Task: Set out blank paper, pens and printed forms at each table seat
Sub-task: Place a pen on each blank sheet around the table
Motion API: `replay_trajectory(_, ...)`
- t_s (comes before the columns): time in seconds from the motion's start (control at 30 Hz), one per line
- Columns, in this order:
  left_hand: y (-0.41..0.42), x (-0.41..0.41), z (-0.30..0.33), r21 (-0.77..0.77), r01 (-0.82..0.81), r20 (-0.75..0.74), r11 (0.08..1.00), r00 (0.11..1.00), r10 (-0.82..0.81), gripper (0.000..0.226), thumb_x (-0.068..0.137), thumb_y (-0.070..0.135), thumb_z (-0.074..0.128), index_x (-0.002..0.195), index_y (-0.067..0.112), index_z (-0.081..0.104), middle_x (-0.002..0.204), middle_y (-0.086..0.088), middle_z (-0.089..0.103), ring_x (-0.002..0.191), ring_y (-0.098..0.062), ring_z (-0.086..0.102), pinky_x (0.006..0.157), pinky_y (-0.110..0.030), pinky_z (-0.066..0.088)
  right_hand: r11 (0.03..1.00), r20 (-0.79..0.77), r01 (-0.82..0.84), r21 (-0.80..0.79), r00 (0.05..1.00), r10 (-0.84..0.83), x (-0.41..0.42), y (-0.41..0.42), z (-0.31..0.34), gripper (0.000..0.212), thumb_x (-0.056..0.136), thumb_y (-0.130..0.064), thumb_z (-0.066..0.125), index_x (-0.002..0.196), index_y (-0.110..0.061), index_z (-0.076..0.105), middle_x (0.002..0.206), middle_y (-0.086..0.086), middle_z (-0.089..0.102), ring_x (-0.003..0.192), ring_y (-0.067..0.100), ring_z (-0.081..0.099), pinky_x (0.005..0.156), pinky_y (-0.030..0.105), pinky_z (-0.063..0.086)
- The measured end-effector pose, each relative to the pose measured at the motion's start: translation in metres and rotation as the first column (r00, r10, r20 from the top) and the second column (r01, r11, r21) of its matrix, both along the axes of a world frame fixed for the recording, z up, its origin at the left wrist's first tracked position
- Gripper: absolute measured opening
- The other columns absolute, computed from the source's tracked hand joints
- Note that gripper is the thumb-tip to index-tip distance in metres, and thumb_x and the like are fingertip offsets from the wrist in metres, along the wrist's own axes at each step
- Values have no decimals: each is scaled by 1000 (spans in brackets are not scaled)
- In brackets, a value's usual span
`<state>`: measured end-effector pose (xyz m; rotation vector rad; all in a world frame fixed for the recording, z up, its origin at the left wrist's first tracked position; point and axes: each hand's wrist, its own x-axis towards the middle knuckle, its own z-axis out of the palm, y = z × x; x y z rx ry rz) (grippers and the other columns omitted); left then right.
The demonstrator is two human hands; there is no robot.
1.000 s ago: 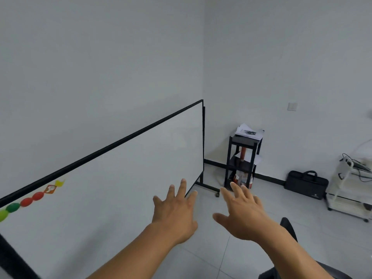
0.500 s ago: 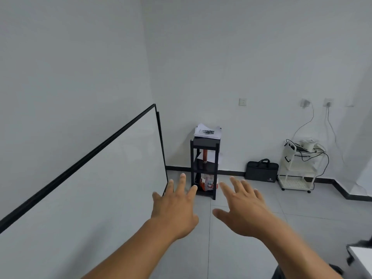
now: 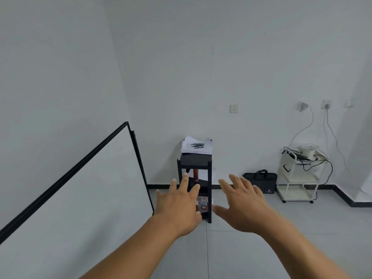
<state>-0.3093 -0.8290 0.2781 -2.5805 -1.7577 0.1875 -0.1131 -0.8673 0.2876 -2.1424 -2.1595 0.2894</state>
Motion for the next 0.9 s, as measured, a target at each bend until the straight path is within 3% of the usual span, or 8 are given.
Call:
replay_trajectory(0.3,206,40,-28,-30,98,22,995,995,-98,83,105,57,55,172,35,10,183,-5,-16,168,-41,4,122,-72,33,994,76,107,-25,992,-105,35,189,-20,88,102,-73,46,171,-32,11,182,6,-1,168,35,-1,134,60,11)
replay_trajectory(0.47,318,75,-34,-78,190,78,979,980,-184,85,105,56,56,172,35,9,182,-3,-16,169,-40,3,124,-71,31,977,106,204,-58,975,-197,61,278,-21,86,101,-72,48,169,-31,16,181,8,4,167,35,3,133,59,13)
replay_trajectory(0.9,497,219,-44,-107,342,101,934,938,-332,85,106,58,53,173,36,5,182,-3,-18,169,-38,0,126,-72,26,942,120,329,-66,940,-320,194,434,-31,89,102,-73,45,171,-29,12,181,9,3,167,36,3,133,58,14)
